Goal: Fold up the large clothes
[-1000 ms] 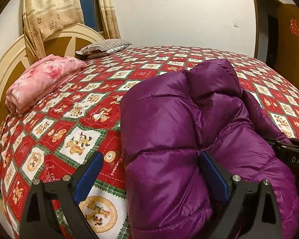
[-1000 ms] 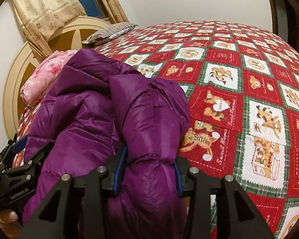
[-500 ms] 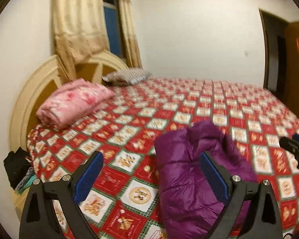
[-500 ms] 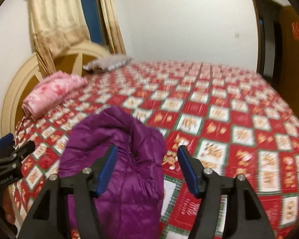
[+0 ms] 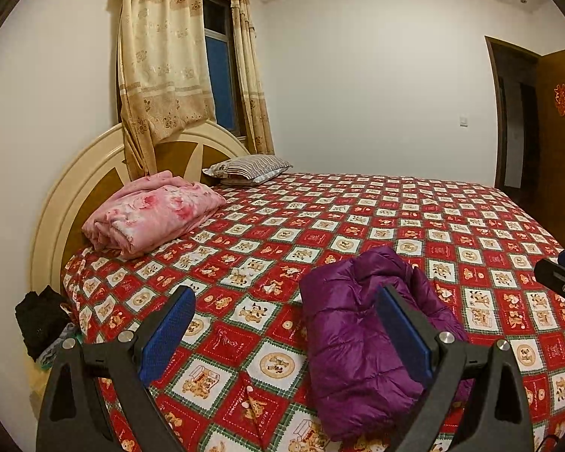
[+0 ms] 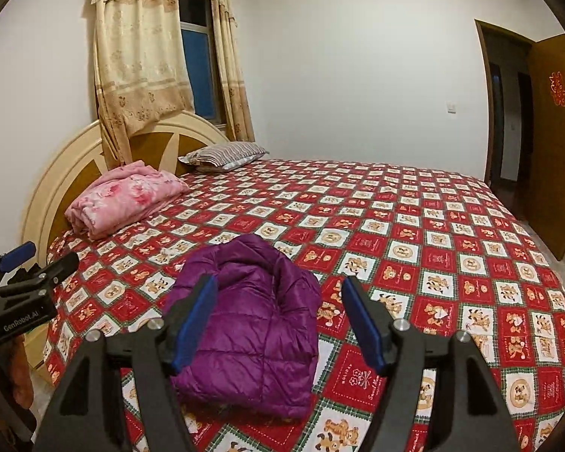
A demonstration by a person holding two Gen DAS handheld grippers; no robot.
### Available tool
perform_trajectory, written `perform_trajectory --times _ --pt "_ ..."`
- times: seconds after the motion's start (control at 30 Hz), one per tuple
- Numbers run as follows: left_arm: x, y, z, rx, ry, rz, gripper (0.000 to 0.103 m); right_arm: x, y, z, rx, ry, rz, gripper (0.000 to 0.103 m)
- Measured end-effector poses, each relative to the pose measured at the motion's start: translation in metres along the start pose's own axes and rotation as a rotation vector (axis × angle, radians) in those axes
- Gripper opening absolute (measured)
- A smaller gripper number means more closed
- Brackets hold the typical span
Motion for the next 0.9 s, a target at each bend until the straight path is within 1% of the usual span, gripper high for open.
perform_trajectory --times 0.23,0.9 --pt "-0.0002 -0.0007 0.0009 0.001 0.0 0.002 0.097 -0.0004 -0.0053 0.0029 0.008 -0.012 -0.01 0.072" --pt "-0.0029 0.0039 -0.0037 -0.005 0.006 0.012 0.097 -0.0055 -0.0037 0.0029 0.014 -0.001 0.003 0.073"
Point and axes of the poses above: each gripper's, at about its wrist camera, not at the fingertips, and y roughly the way its jaws point, z to its left, x to its top, the point moved 4 cm from there along y, roughly the way its jaws point, and after that the axes turned 13 degrees about y, right-handed, at the moved point
